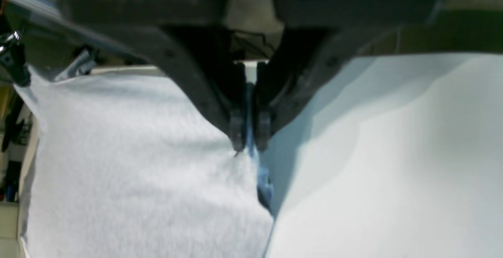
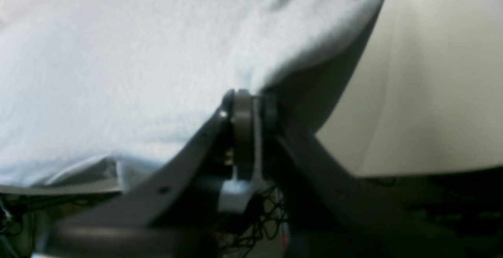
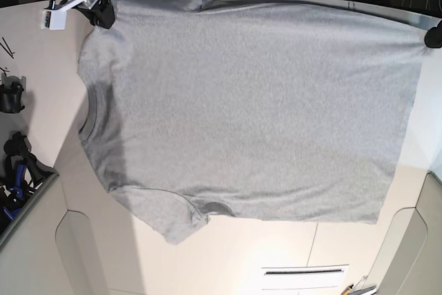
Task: Fold the T-shirt properly
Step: 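Lift both held corners and drag the shirt toward the robot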
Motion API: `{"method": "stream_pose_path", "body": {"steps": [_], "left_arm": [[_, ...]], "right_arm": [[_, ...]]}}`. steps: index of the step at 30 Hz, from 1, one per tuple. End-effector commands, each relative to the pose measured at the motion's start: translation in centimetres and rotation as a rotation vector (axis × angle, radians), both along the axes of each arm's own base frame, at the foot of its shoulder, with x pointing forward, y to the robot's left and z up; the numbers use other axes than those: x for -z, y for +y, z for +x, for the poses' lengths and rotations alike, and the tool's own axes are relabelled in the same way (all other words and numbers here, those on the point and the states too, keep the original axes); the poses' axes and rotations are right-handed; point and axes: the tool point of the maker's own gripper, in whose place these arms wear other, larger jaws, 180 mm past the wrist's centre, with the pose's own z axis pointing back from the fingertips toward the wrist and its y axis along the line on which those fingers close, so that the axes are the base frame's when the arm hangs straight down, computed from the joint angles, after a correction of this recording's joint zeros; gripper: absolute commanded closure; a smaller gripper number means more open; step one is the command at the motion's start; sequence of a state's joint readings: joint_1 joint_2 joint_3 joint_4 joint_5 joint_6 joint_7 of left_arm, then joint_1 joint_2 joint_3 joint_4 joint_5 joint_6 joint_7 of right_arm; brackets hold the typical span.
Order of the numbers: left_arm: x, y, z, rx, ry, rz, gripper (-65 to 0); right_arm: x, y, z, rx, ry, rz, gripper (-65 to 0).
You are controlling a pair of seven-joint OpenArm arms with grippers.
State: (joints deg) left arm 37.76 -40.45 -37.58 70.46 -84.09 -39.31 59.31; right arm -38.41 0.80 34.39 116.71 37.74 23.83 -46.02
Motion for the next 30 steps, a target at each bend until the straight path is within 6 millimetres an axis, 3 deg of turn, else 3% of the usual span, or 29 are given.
{"method": "stream_pose_path", "body": {"steps": [1, 12, 18, 23, 30], "left_arm": [[-1.1, 0.7, 0.4, 0.019, -0.018, 0.022, 0.0], [-1.9, 2.4, -2.8, -0.002, 0.044, 0.062, 0.0], [-2.4, 1.8, -3.3, 0.035, 0.057, 0.075, 0.0], [-3.2, 1.4, -1.8, 0.051, 0.005, 0.087, 0.0], [-4.5, 1.1, 2.9, 0.055, -0.126, 0.084, 0.0]], "right_arm": [[-0.9, -0.3, 0.0, -0.002, -0.024, -0.006, 0.0], [-2.3, 0.3, -3.1, -0.051, 0.047, -0.044, 0.0], [-2.7, 0.6, -4.0, -0.072, 0.068, -0.056, 0.0], [-3.1, 0.7, -2.9, -0.07, 0.032, -0.055, 0.0], [-4.3, 0.9, 1.7, -0.073, -0.096, -0.057, 0.0]]}}
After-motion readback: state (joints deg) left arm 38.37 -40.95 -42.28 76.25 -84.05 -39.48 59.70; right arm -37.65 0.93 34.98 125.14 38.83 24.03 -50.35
